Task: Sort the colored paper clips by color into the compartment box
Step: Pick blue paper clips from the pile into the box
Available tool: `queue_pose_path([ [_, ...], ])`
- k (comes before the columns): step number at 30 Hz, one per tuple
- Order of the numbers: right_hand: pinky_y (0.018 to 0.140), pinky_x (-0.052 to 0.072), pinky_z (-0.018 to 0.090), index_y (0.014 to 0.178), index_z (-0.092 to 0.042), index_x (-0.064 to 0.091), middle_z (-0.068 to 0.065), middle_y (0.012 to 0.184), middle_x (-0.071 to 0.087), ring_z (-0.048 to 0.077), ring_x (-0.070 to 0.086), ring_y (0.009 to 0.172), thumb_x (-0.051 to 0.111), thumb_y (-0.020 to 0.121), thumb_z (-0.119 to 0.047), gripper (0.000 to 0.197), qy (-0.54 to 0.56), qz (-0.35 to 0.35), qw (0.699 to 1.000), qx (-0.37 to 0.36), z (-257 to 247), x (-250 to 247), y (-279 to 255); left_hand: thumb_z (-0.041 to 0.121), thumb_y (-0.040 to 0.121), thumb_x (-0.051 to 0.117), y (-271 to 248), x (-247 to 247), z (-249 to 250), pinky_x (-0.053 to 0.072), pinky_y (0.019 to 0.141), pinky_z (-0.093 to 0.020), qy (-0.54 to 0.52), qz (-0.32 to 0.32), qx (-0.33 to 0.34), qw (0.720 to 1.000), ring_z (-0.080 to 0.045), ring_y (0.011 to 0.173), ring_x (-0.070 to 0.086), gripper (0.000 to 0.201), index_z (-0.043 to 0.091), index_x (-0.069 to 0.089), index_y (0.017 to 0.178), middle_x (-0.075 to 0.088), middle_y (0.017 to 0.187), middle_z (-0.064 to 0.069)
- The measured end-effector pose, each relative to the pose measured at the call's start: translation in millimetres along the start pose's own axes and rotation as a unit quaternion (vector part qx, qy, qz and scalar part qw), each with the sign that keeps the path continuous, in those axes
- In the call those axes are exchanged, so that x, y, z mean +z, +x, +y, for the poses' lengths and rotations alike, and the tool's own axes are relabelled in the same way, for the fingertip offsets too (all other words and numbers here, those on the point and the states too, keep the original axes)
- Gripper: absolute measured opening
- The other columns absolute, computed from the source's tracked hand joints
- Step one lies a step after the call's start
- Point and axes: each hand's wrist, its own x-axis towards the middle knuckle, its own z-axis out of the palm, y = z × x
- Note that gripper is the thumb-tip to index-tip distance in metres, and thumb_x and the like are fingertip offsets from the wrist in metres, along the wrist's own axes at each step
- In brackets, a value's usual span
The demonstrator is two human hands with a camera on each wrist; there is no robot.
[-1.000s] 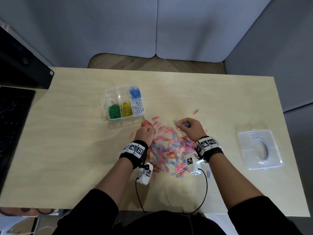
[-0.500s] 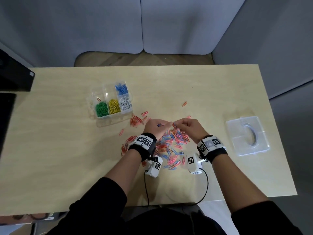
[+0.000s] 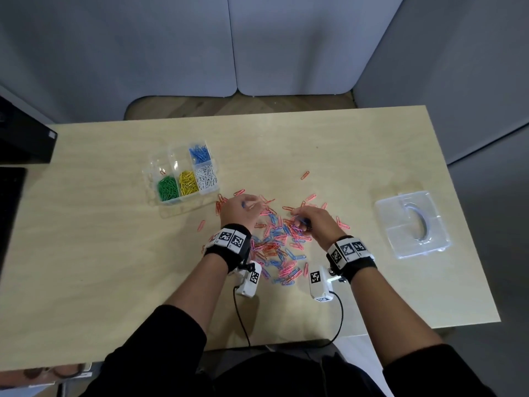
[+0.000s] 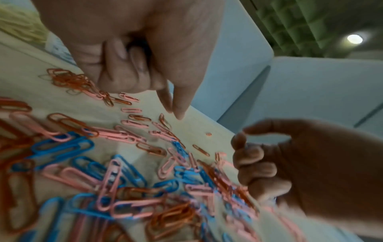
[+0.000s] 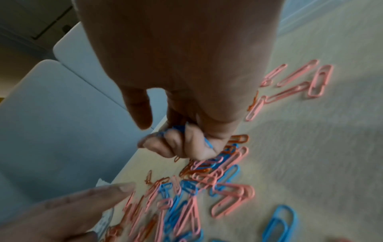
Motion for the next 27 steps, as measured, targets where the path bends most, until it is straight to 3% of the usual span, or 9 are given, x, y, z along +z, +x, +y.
queue_pose_path([
  [4,0.052,0.036,0.027,0.068,-0.010,0.062,0.006,0.062,0.052,0.020,0.041,0.055,0.068,0.085,-0.034,0.030,-0.057,-0.005,0.998,0.011,9,4,-6,0.023,0.079,0.075,-6,4,-5,0.055,0.066,-0.029,0.083,-0.054,0.048,0.994,-0.015,0.070,0.063,0.003,0.026,0.074,0.079,0.065,0.071,0.008],
  [6,0.062,0.048,0.028,0.073,-0.009,0.070,0.002,0.069,0.066,0.015,0.057,0.060,0.080,0.077,-0.043,0.036,-0.197,0.024,0.979,-0.038,15,6,-7,0.019,0.084,0.071,-10,9,-3,0.055,0.084,-0.033,0.164,-0.096,0.095,0.977,-0.021,0.084,0.065,0.013,0.027,0.076,0.093,0.068,0.080,0.005],
  [8,0.066,0.047,0.025,0.084,-0.018,0.074,-0.008,0.072,0.066,0.006,0.058,0.063,0.083,0.074,-0.043,0.028,-0.325,0.082,0.939,-0.078,18,11,-8,0.020,0.090,0.066,-10,12,3,0.050,0.097,-0.034,0.249,-0.127,0.145,0.949,-0.021,0.098,0.065,0.021,0.030,0.074,0.107,0.073,0.098,0.001],
  [11,0.073,0.050,0.026,0.100,-0.024,0.073,-0.008,0.084,0.067,0.009,0.062,0.076,0.082,0.072,-0.048,0.039,-0.438,0.157,0.880,-0.095,21,26,-12,0.025,0.092,0.064,-2,13,7,0.053,0.094,-0.035,0.309,-0.147,0.172,0.924,-0.021,0.104,0.064,0.022,0.031,0.074,0.110,0.072,0.110,0.002],
  [14,0.080,0.056,0.028,0.101,-0.023,0.073,-0.004,0.098,0.073,0.014,0.068,0.089,0.081,0.075,-0.047,0.036,-0.460,0.175,0.866,-0.092,27,39,-12,0.029,0.087,0.069,3,11,6,0.054,0.088,-0.033,0.329,-0.149,0.182,0.914,-0.021,0.098,0.066,0.017,0.029,0.076,0.103,0.073,0.104,0.001],
  [19,0.073,0.055,0.029,0.098,-0.025,0.074,-0.001,0.097,0.074,0.018,0.068,0.084,0.069,0.089,-0.038,0.017,-0.505,0.137,0.847,-0.099,30,50,-13,0.028,0.087,0.071,9,8,5,0.054,0.078,-0.030,0.340,-0.177,0.200,0.902,-0.021,0.088,0.067,0.010,0.024,0.075,0.094,0.072,0.093,0.000],
  [23,0.076,0.052,0.033,0.100,-0.018,0.069,0.005,0.101,0.069,0.024,0.065,0.091,0.060,0.095,-0.031,0.017,-0.576,0.079,0.802,-0.134,29,48,-10,0.032,0.093,0.062,16,9,10,0.052,0.084,-0.034,0.370,-0.236,0.175,0.881,-0.023,0.094,0.064,0.013,0.023,0.070,0.098,0.070,0.100,0.000],
  [25,0.078,0.051,0.032,0.095,-0.012,0.067,0.007,0.099,0.066,0.023,0.062,0.089,0.060,0.095,-0.026,0.016,-0.566,0.046,0.808,-0.160,28,42,-7,0.032,0.095,0.056,17,10,11,0.052,0.086,-0.037,0.385,-0.260,0.178,0.867,-0.024,0.093,0.063,0.014,0.021,0.065,0.096,0.068,0.097,0.000],
  [27,0.076,0.048,0.026,0.091,-0.009,0.066,0.005,0.095,0.066,0.016,0.058,0.081,0.063,0.094,-0.025,0.016,-0.485,0.040,0.858,-0.165,25,33,-7,0.028,0.098,0.050,15,10,9,0.050,0.090,-0.039,0.392,-0.272,0.185,0.859,-0.025,0.089,0.063,0.014,0.018,0.058,0.095,0.063,0.088,-0.001],
])
